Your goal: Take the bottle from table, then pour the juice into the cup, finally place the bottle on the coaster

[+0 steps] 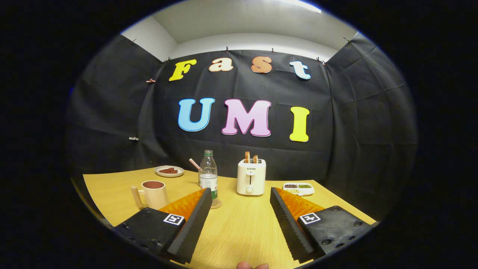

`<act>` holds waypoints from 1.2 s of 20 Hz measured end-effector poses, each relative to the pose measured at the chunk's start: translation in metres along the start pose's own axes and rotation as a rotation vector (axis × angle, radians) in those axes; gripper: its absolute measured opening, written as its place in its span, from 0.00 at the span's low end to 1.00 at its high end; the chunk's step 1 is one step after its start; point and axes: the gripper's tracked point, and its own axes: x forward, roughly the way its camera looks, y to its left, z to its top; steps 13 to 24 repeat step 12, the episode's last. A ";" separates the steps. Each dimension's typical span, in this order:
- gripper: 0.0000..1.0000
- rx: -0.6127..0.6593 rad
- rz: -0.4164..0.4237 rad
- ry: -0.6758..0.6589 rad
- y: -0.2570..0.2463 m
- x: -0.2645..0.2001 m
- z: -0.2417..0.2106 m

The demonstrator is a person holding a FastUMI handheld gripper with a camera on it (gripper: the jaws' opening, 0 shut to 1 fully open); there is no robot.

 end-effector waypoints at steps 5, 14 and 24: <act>0.96 -0.022 -0.016 0.010 -0.009 0.001 -0.006; 0.96 -0.050 0.001 -0.003 0.000 0.003 -0.002; 0.96 -0.050 0.001 -0.003 0.000 0.003 -0.002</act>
